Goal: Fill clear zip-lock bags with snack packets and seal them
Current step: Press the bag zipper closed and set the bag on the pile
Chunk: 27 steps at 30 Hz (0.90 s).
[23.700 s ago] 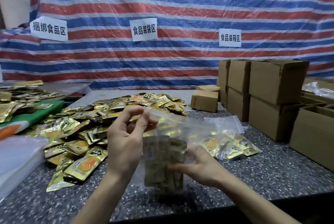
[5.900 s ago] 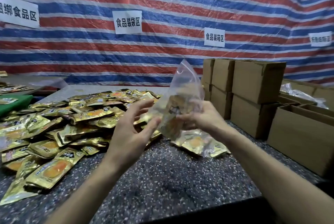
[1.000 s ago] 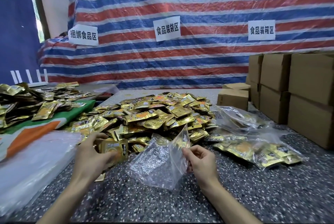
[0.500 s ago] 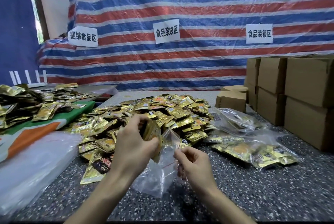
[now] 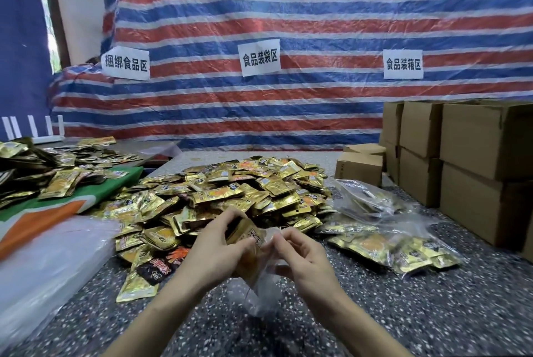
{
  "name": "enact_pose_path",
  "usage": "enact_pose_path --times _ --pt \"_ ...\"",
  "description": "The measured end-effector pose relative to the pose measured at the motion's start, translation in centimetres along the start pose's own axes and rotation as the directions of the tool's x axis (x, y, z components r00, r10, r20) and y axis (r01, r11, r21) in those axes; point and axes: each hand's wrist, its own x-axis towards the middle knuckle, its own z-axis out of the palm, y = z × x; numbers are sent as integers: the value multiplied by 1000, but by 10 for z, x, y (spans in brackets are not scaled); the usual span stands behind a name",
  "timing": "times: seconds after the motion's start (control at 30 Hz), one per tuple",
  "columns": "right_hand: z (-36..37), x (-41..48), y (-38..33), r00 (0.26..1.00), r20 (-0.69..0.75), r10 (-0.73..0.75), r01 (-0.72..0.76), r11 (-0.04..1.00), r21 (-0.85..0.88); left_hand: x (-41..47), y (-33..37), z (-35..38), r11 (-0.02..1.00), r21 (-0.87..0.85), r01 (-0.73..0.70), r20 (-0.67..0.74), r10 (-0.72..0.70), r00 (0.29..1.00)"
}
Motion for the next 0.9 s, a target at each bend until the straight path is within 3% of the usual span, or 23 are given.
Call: enact_pose_path --times 0.27,0.47,0.57,0.67,0.73,0.83,0.9 --pt "0 3 -11 994 -62 91 -97 992 -87 17 8 -12 994 104 -17 -100 28 995" --pt "7 12 -36 993 -71 94 -93 995 22 38 27 -12 964 246 -95 8 96 995" --pt "10 19 -45 982 -131 135 -129 990 55 47 37 -13 972 206 -113 16 112 994" --pt "15 18 -49 972 -23 233 -234 969 -79 53 44 -15 983 147 -113 -60 123 991" --pt "17 18 -53 977 7 214 -213 975 -58 55 46 -17 987 129 -101 -72 110 991" --pt "16 23 -63 986 -82 142 -138 989 57 55 47 -23 976 202 -76 -6 79 997" --pt "15 27 -68 983 -126 135 -121 986 111 57 51 -31 991 131 -13 112 -2 994"
